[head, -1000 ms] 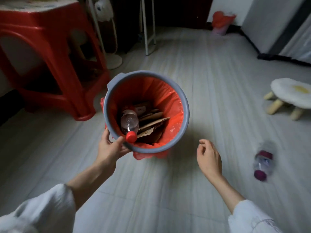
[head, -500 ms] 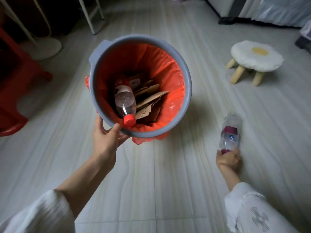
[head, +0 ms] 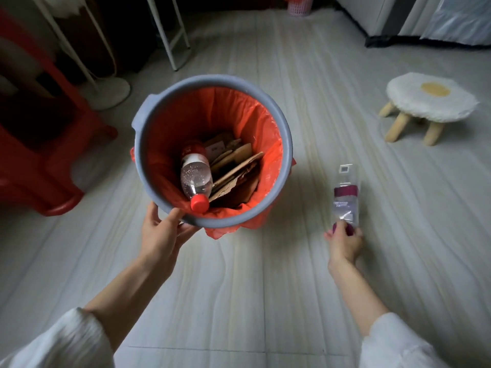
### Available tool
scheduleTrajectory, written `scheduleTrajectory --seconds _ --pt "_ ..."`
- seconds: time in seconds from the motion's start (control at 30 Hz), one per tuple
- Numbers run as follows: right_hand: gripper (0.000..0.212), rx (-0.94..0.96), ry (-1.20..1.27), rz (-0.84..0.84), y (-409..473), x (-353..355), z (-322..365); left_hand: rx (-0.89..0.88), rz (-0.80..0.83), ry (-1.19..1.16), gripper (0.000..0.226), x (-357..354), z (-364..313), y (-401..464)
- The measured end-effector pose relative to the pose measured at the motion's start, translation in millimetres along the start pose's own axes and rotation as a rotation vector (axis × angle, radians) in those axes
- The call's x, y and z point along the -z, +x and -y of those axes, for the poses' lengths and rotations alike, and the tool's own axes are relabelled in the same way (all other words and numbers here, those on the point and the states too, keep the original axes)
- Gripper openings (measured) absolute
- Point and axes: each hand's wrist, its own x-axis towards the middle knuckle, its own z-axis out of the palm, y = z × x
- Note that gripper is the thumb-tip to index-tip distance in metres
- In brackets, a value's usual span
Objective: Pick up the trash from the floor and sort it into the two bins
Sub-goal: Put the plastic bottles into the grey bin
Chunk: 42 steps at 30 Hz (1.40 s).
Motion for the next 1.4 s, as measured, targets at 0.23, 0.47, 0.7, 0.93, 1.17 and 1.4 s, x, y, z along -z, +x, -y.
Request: scheduleTrajectory --seconds 0.23,0.47,0.7,0.93,1.17,1.4 --pt "0.025 0.280 0.310 0.266 -133.2 -18.1 67.2 -0.009 -0.020 0.147 0.041 85.8 -41.8 -8.6" --pt "0.045 0.645 -0.060 0.628 -253.0 -28.5 73.6 -0.002 -0.111 0.246 0.055 184.0 -79.0 -46.0" --pt "0.042 1.063 -0.513 0.778 -354.8 -94.1 71.9 -0.034 -0.206 0.124 0.060 252.0 -79.3 -78.1" --pt "0.053 1.096 -0.887 0.971 -408.9 -161.5 54.6 -0.032 -0.233 0.059 0.061 289.0 -66.4 -93.0" --pt "0.049 1.176 -1.021 1.156 -444.5 -164.9 41.2 -0.044 -0.254 -0.014 0.061 301.3 -64.5 -96.7" --pt "0.059 1.137 -1.177 1.193 -444.9 -164.2 26.9 -0.066 -0.242 -0.021 0.059 302.4 -62.4 -93.1"
